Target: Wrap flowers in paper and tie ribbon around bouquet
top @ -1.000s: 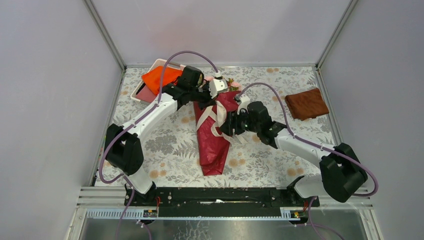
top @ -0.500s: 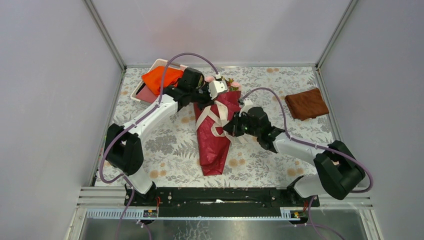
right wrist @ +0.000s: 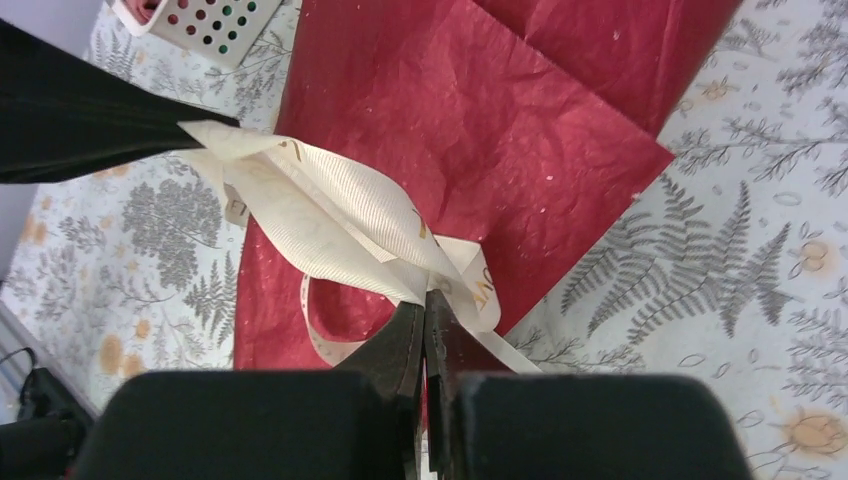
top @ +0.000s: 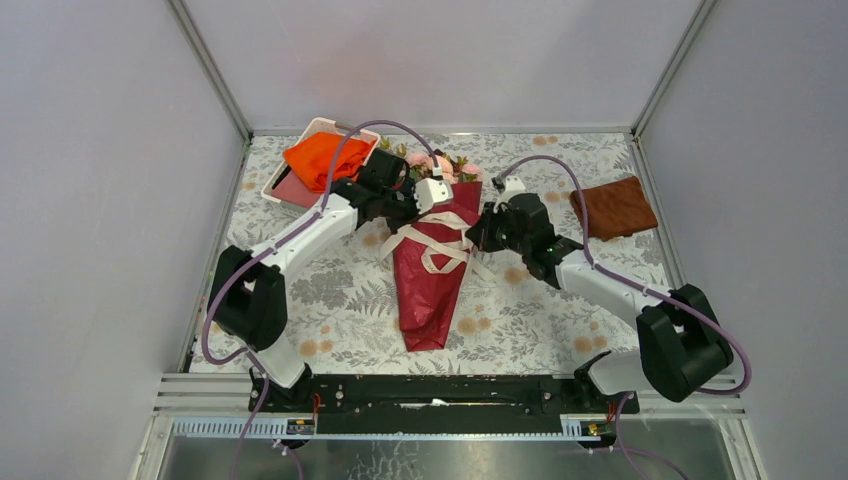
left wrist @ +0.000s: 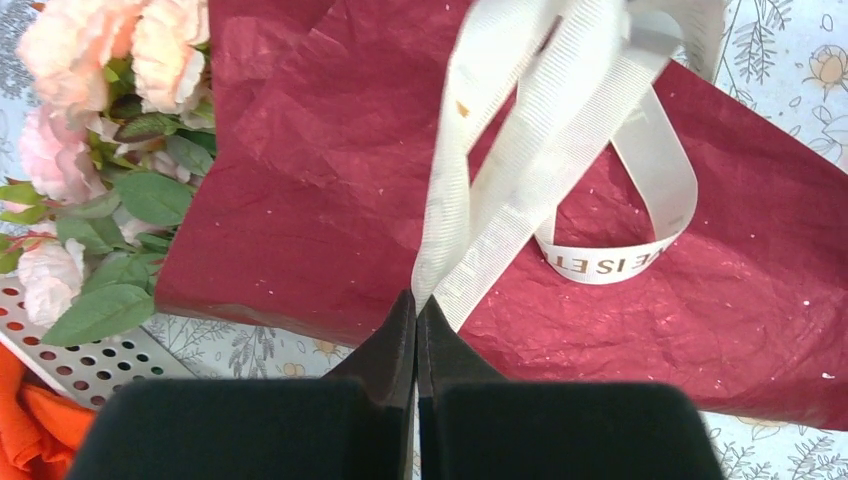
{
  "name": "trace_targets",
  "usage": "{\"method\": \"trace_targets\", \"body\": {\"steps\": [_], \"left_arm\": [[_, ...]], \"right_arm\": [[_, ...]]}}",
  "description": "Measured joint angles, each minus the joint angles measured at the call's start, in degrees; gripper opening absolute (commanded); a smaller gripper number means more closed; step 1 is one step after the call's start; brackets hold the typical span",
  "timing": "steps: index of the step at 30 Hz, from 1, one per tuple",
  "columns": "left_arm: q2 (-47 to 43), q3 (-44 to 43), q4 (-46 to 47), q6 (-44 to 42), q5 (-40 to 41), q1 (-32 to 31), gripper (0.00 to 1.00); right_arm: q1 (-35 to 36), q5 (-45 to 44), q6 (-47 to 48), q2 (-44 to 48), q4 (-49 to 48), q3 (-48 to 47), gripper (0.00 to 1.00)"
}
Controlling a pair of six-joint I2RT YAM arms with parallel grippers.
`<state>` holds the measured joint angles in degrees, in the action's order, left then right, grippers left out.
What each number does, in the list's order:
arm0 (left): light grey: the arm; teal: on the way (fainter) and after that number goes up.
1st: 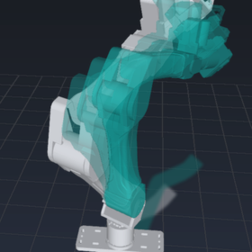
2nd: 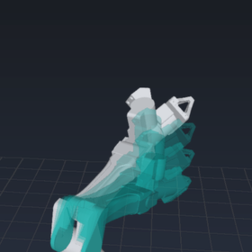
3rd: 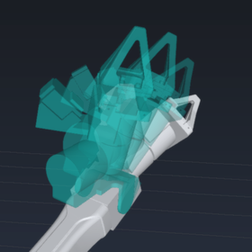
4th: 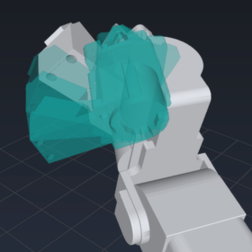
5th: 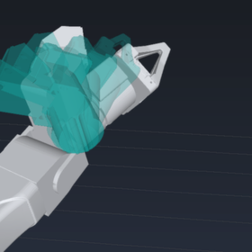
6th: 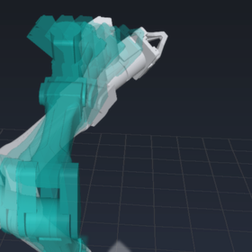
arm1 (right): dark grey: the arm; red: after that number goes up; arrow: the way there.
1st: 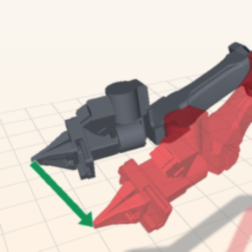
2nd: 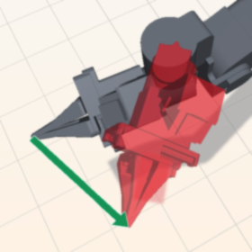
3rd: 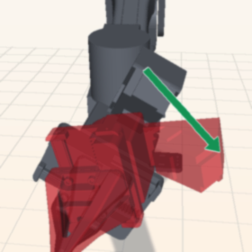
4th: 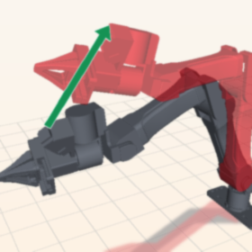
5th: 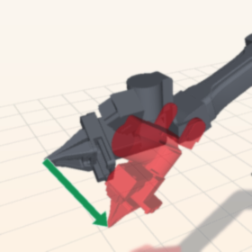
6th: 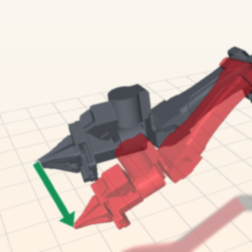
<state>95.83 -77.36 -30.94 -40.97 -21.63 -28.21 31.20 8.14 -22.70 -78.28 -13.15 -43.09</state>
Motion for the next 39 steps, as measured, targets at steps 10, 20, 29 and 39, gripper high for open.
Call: {"method": "trace_targets", "body": {"steps": [10, 20, 29, 39], "left_arm": [[0.00, 0.24, -1.36, 1.01, 0.02, -0.15, 0.00], [0.00, 0.22, -1.33, 1.73, 0.94, -0.33, 0.00], [0.00, 0.22, -4.31, -4.63, 3.32, -1.75, 0.00], [-2.84, 0.07, -12.94, -4.70, 1.90, -2.86, 0.00]], "right_arm": [[-0.83, 5.90, 6.21, -3.76, 5.31, -5.49, 0.09], [-0.85, 4.39, 5.81, -3.32, 6.32, -4.15, 0.03], [-0.83, 1.99, 6.25, -0.37, 8.20, -4.76, 0.00], [-0.90, 0.26, 8.52, -6.19, 11.15, -10.36, 0.16]]}}
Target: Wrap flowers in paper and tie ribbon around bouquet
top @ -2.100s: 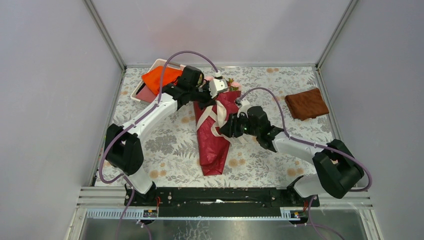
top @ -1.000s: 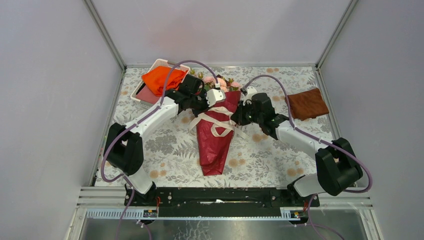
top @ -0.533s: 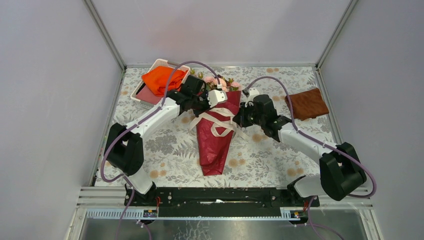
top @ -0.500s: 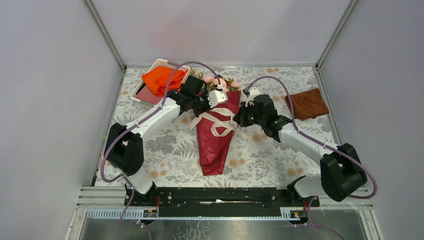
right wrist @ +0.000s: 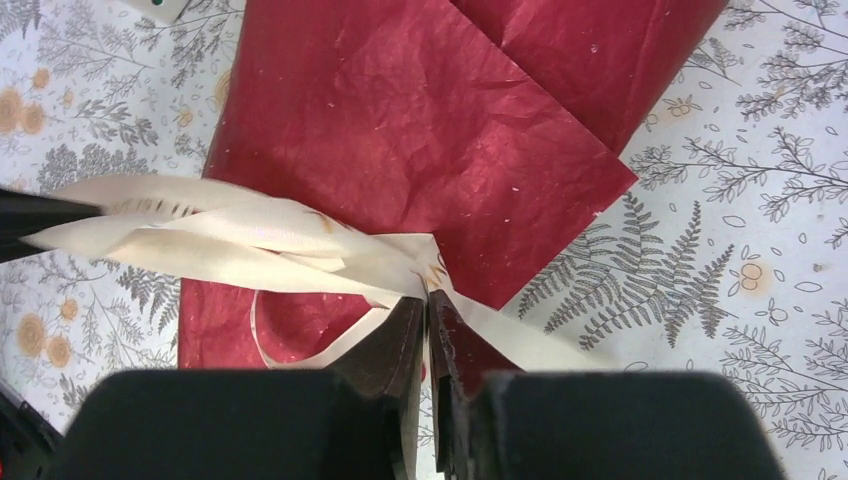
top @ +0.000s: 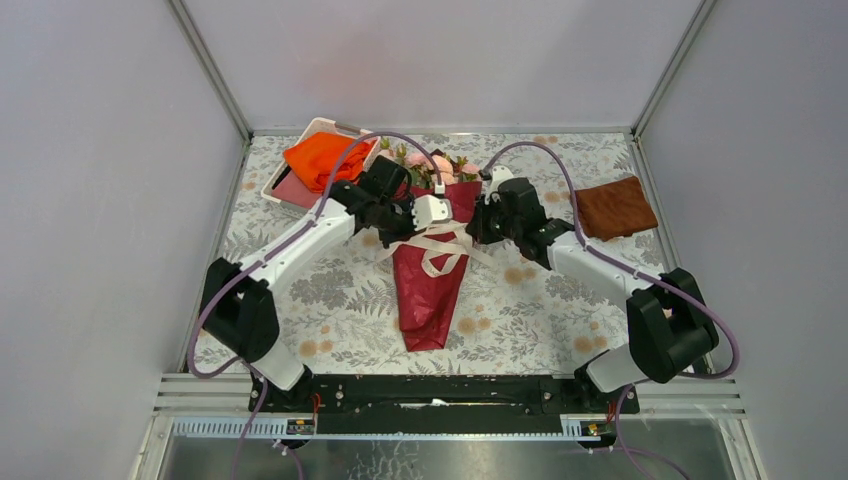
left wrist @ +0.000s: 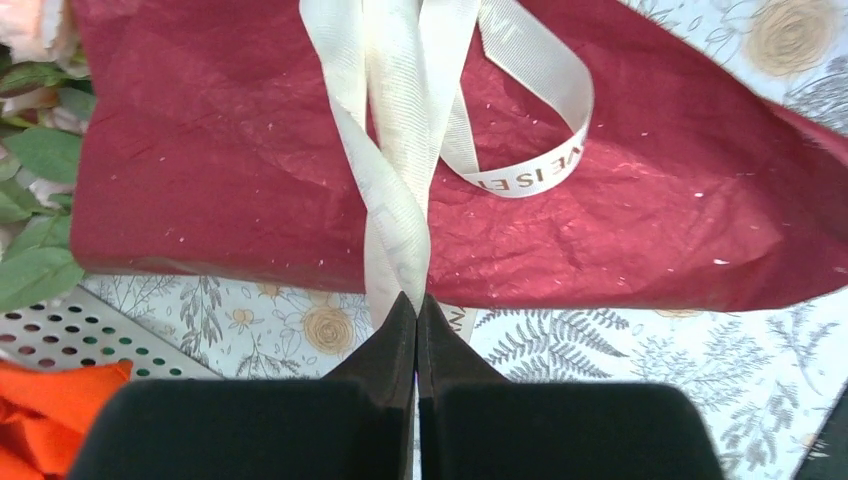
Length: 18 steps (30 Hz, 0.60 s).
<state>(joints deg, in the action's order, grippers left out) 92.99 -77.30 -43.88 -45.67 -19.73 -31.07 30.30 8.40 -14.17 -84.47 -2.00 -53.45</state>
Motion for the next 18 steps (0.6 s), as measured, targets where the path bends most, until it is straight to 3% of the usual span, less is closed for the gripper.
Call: {"method": "trace_targets", "body": {"steps": [11, 18], "left_arm": [[-3.54, -6.67, -7.15, 8.90, -4.94, -0.74, 0.00], [0.55, -6.69, -3.52, 16.59, -5.27, -1.05, 0.00]], "right_arm": [[-1.09, 0.57, 0.50, -1.66, -0.55, -0.28, 0.23], [-1.07, 0.24, 0.50, -0.20, -0.57, 0.52, 0.28]]}}
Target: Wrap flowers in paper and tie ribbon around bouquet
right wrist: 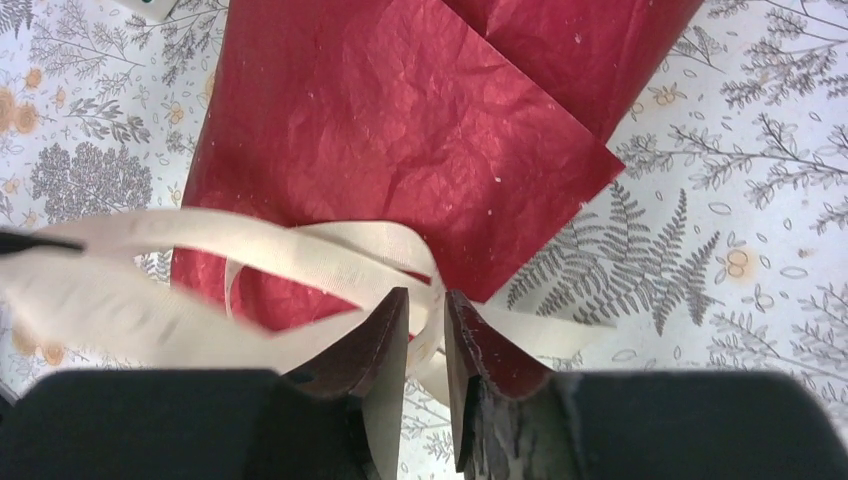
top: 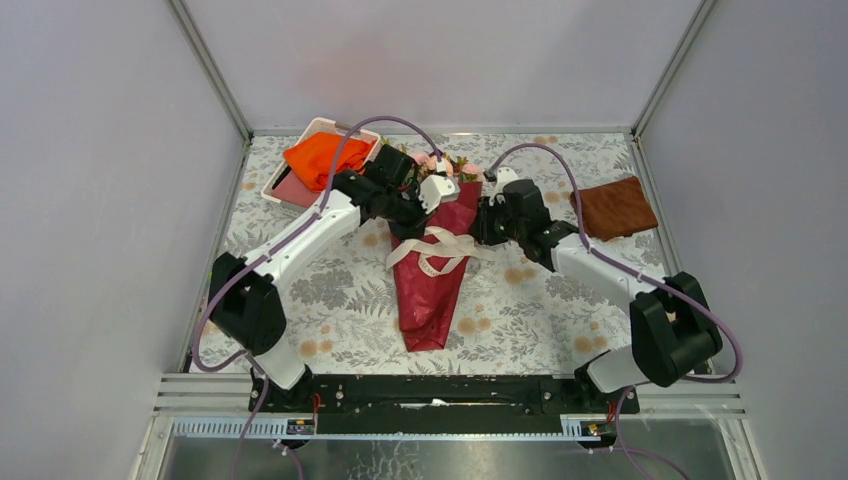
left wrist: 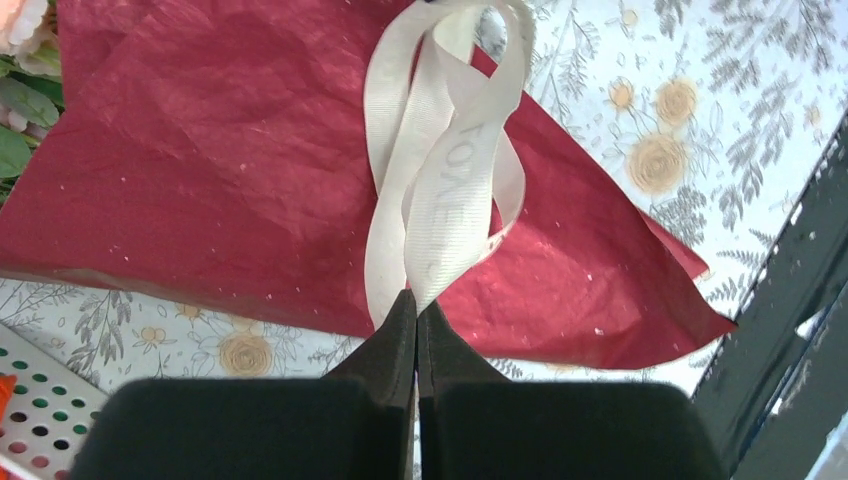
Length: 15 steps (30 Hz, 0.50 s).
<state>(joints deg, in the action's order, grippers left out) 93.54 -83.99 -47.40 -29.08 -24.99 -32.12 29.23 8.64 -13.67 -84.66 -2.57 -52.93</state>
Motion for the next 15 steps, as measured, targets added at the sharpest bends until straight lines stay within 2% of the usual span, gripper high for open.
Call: {"method": "trace_targets", "body": {"steps": [5, 10, 12, 15], "left_arm": [[3.74, -1.11, 4.50, 5.16, 0.74, -0.04, 0.00], [3.91, -1.16, 7.48, 7.85, 1.29, -0.04, 0.00], [3.89, -1.16, 8.37, 8.48, 1.49, -0.04, 0.00], [3.89, -1.16, 8.98, 9.18, 1.68, -0.04, 0.00]], "right_arm": [[2.51, -4.00, -0.11, 6.97, 0.11, 4.63, 0.24], [12.33, -9.75, -2.91, 18.64, -8.79, 15.19, 0.20], [16.20, -11.54, -4.68, 18.99, -15.26, 19.17, 0.18], [19.82, -13.73, -8.09, 11.54, -22.67, 20.44, 0.16]]}}
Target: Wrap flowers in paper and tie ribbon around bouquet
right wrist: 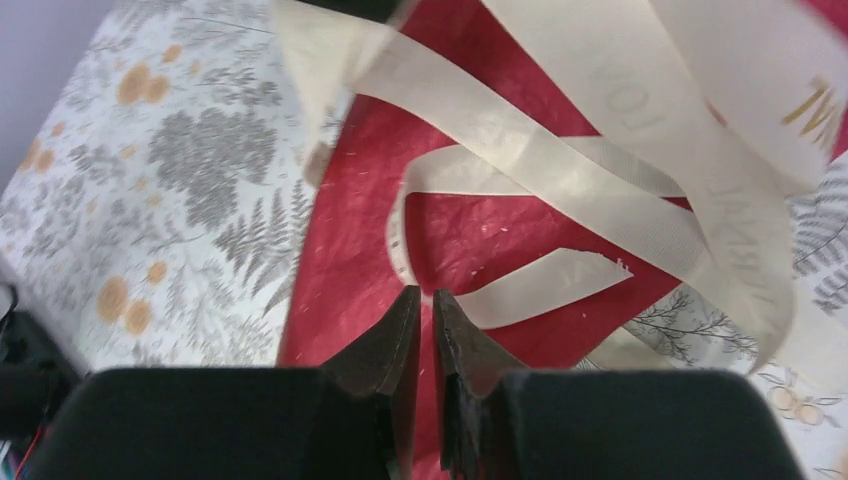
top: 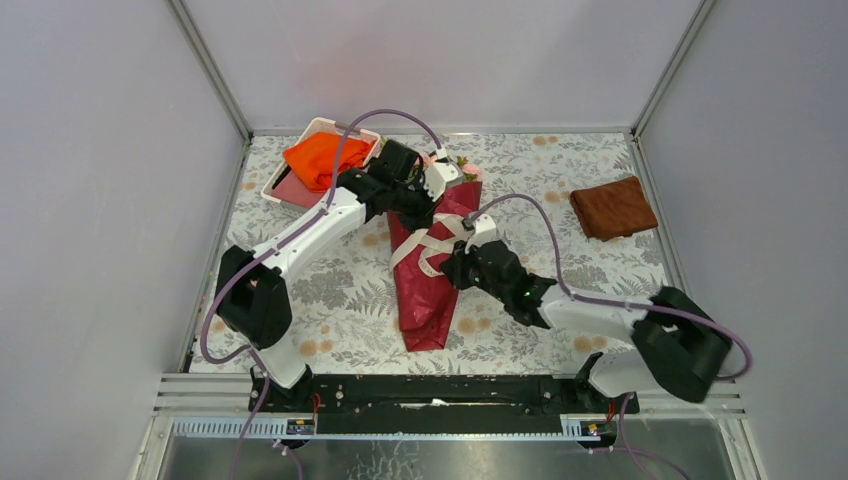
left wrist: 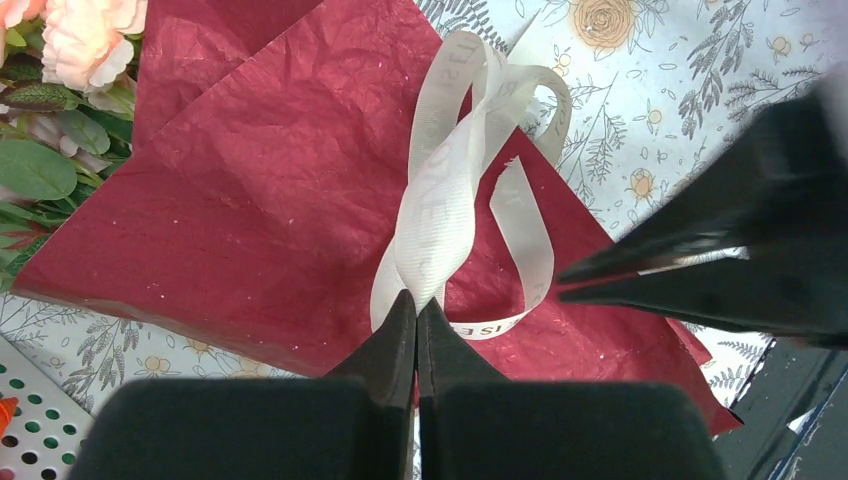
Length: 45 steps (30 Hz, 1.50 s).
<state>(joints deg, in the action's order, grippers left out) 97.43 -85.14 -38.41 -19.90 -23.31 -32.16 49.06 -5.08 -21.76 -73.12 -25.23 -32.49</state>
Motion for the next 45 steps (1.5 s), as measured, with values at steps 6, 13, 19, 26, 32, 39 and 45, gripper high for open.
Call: {"method": "trace_targets", "body": {"steps": [6, 13, 19, 26, 32, 39, 45], "left_arm": [[0.00, 0.00, 0.76, 1.07, 0.15, 0.00, 0.00], [0.02, 0.00, 1.68, 1.84, 0.11, 0.00, 0.00], [0.02, 0.00, 2.38, 2.38, -0.26, 0.00, 0.00], [0.02, 0.00, 2.86, 2.45, -1.16, 0.00, 0.00], [0.02, 0.00, 2.89, 2.45, -1.77, 0.00, 0.00], [0.35, 0.00, 2.91, 2.45, -2.49, 0.00, 0.00], [1.01, 0.00, 2.93, 2.45, -2.91, 0.00, 0.00]], "right_arm": [[0.44, -12.17, -10.82, -12.33, -3.82, -3.50, 0.15], [-0.74, -21.03, -18.73, -14.62, -6.40, -5.05, 0.20], [-4.72, -22.51, -22.23, -17.84, -6.73, -5.35, 0.27], [-6.58, -24.04, -24.00, -18.82, -6.38, -7.02, 0.40], [-8.50, -24.39, -24.30, -20.76, -6.34, -8.92, 0.42], [-9.11, -25.83, -22.29, -24.02, -4.96, -12.20, 0.49], [-9.38, -27.52, -20.41, -27.47, -4.50, -14.95, 0.49]]}}
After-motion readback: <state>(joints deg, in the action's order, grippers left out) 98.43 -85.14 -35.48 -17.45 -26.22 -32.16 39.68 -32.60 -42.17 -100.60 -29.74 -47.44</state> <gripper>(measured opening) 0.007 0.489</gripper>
